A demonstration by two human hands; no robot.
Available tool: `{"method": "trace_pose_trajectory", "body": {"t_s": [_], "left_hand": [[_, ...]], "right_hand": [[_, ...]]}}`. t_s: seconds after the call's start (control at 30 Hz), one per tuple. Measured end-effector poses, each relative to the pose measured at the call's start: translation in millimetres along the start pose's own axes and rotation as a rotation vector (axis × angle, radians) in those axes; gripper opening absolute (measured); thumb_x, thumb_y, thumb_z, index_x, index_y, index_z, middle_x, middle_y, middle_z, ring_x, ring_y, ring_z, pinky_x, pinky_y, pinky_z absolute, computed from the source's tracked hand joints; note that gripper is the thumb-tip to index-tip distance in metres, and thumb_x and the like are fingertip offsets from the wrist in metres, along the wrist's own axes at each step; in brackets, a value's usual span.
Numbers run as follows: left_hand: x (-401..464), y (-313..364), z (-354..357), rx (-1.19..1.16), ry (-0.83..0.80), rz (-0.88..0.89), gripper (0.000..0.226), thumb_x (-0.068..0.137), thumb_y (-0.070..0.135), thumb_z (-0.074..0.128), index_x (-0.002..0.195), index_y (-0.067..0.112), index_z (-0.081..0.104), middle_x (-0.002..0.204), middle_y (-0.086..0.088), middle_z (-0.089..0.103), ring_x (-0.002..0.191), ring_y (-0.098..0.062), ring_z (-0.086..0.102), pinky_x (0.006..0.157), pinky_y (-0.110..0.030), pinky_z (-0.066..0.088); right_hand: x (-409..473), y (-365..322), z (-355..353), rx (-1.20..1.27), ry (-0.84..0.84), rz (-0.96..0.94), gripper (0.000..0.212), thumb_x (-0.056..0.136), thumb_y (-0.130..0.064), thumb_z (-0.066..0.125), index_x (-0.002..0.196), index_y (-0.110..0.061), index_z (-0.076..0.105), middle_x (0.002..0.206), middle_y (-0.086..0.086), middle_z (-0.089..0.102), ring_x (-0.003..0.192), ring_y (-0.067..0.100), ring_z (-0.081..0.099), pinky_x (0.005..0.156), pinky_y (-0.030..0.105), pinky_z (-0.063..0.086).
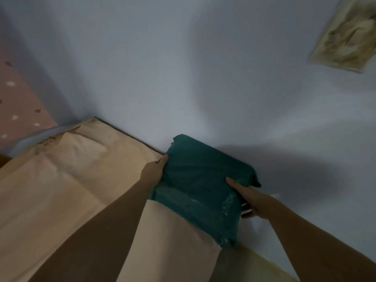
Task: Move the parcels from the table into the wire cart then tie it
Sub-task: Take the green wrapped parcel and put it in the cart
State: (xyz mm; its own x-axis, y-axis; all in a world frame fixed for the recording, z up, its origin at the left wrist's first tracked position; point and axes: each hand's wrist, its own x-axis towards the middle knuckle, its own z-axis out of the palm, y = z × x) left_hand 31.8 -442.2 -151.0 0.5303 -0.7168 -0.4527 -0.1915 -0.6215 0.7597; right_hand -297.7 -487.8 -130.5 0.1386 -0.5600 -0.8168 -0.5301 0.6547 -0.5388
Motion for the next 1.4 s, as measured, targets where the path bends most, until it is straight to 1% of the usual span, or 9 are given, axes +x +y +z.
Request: {"method": "trace_pose_trajectory", "body": {"t_s": [0.23,0.33,0.47,0.6,0.8,1.0,1.13,1.2,1.4], "left_hand": [[-37,7,-12,-0.1,-0.014,-0.061,0.068,0.083,0.074,0.056,0.109,0.012,0.065,0.12,-0.01,0.066,0.103,-0.031,0.063,0.099,-0.045,0.051],[-68,9,-28,-0.144,-0.043,-0.075,0.079,0.072,0.072,0.067,0.118,0.007,0.069,0.116,-0.01,0.07,0.101,-0.033,0.067,0.096,-0.047,0.055],[-110,12,-53,-0.201,-0.08,-0.063,0.081,0.058,0.072,0.077,0.109,0.009,0.072,0.105,-0.009,0.075,0.094,-0.032,0.071,0.091,-0.047,0.058],[-154,15,-79,-0.331,-0.341,-0.096,0.085,0.058,0.074,0.081,0.122,0.019,0.07,0.115,-0.01,0.075,0.106,-0.033,0.072,0.099,-0.048,0.054],[-209,14,-94,-0.326,-0.604,-0.027,0.085,0.063,0.074,0.08,0.131,0.024,0.065,0.125,-0.012,0.071,0.113,-0.031,0.069,0.092,-0.043,0.057],[-288,-2,-58,-0.35,-0.605,-0.018,0.092,0.053,0.072,0.086,0.128,0.022,0.067,0.119,-0.016,0.073,0.112,-0.038,0.068,0.098,-0.055,0.054],[-340,-5,-32,-0.342,-0.584,-0.004,0.094,0.037,0.07,0.091,0.115,0.023,0.067,0.096,-0.013,0.079,0.1,-0.035,0.071,0.078,-0.045,0.059],[-365,-4,-15,-0.308,-0.609,-0.003,0.096,0.036,0.07,0.09,0.115,0.02,0.066,0.1,-0.014,0.078,0.099,-0.035,0.071,0.076,-0.042,0.058],[-442,-3,45,-0.226,-0.775,0.078,0.09,0.042,0.071,0.088,0.114,0.021,0.068,0.094,-0.011,0.079,0.086,-0.032,0.076,0.07,-0.04,0.059]], "right_hand": [[-19,12,8,0.181,-0.011,-0.053,0.134,0.059,-0.081,0.077,0.163,-0.023,0.016,0.169,0.009,0.022,0.152,0.038,0.024,0.12,0.063,0.026],[-38,17,4,0.211,-0.051,-0.098,0.119,0.062,-0.076,0.08,0.156,-0.019,0.035,0.157,0.011,0.044,0.142,0.038,0.044,0.118,0.06,0.032],[-75,15,0,0.378,-0.157,-0.199,0.086,0.064,-0.059,0.086,0.132,-0.012,0.063,0.117,0.017,0.075,0.104,0.038,0.074,0.096,0.049,0.057],[-120,17,-9,0.435,-0.137,-0.288,0.074,0.067,-0.052,0.084,0.126,-0.011,0.067,0.113,0.02,0.076,0.097,0.04,0.075,0.087,0.047,0.059],[-198,64,-21,0.454,-0.101,-0.343,0.075,0.068,-0.048,0.087,0.13,-0.011,0.068,0.125,0.023,0.071,0.113,0.043,0.069,0.098,0.053,0.055],[-278,154,-23,0.5,0.042,-0.405,0.075,0.066,-0.054,0.085,0.128,-0.014,0.07,0.123,0.021,0.072,0.108,0.041,0.071,0.099,0.053,0.055],[-332,218,-27,0.589,0.085,-0.407,0.064,0.075,-0.049,0.078,0.127,-0.013,0.07,0.122,0.021,0.073,0.099,0.038,0.074,0.087,0.047,0.06],[-358,248,-32,0.638,0.125,-0.411,0.062,0.075,-0.049,0.076,0.125,-0.012,0.071,0.119,0.021,0.074,0.093,0.037,0.075,0.079,0.044,0.062],[-431,351,-52,0.709,0.309,-0.422,0.063,0.075,-0.05,0.077,0.123,-0.01,0.071,0.118,0.023,0.074,0.095,0.039,0.074,0.099,0.052,0.055]]}}
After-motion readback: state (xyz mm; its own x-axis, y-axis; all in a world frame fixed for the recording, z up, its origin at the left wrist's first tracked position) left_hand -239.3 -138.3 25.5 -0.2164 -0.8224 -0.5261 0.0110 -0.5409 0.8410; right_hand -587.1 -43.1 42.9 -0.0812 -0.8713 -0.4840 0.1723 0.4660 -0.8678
